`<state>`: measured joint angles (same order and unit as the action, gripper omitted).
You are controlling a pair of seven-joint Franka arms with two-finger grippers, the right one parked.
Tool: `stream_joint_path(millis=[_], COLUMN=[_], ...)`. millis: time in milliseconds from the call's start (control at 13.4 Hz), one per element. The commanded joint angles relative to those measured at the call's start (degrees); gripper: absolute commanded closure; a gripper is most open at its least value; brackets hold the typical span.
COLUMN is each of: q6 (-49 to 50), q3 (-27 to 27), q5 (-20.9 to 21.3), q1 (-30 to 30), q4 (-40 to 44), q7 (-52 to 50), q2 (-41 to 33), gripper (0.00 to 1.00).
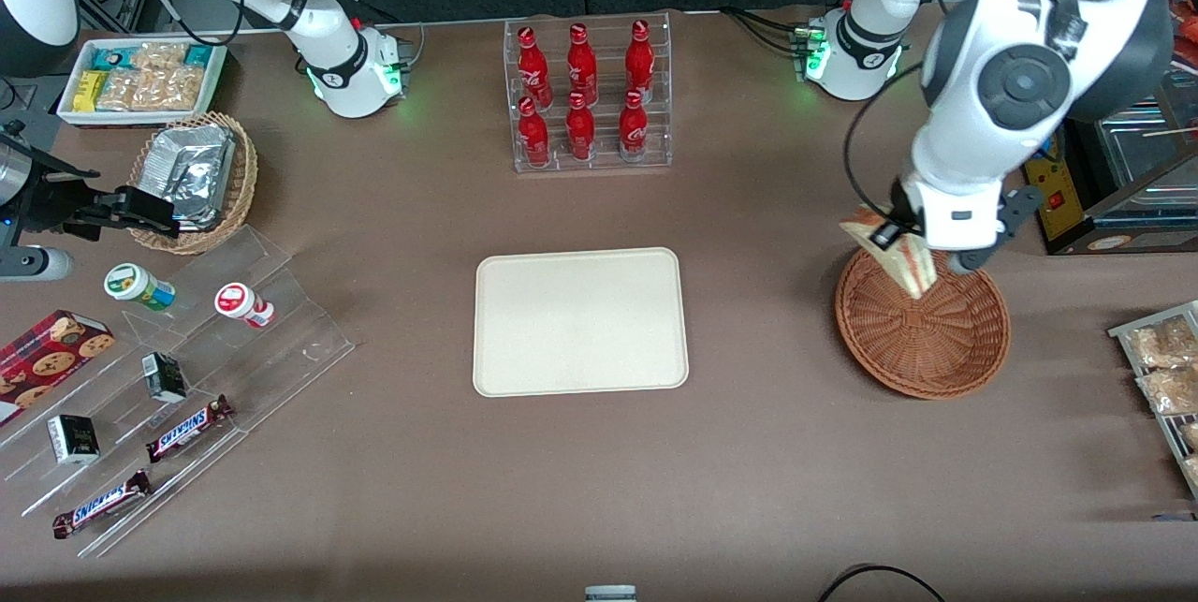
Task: Place sandwich from basket to tray
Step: 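Carry the held sandwich over the cream tray with the left gripper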
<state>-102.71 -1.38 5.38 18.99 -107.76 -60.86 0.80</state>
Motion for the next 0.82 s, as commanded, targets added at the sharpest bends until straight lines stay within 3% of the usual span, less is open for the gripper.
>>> stream_joint_path(millis=[0,372,744], q6=[1.99,0.41,-10.65], q3=[0.41,0.41,0.33], q5=[-0.19,-0.28,-0.99], q1=[6.91,17.47,22.31], q4=[9.83,22.67,24.09], q7=[0.75,0.04,0.39], q2=[8.58,23.08,30.82], gripper=[0.87,0.87,0.86])
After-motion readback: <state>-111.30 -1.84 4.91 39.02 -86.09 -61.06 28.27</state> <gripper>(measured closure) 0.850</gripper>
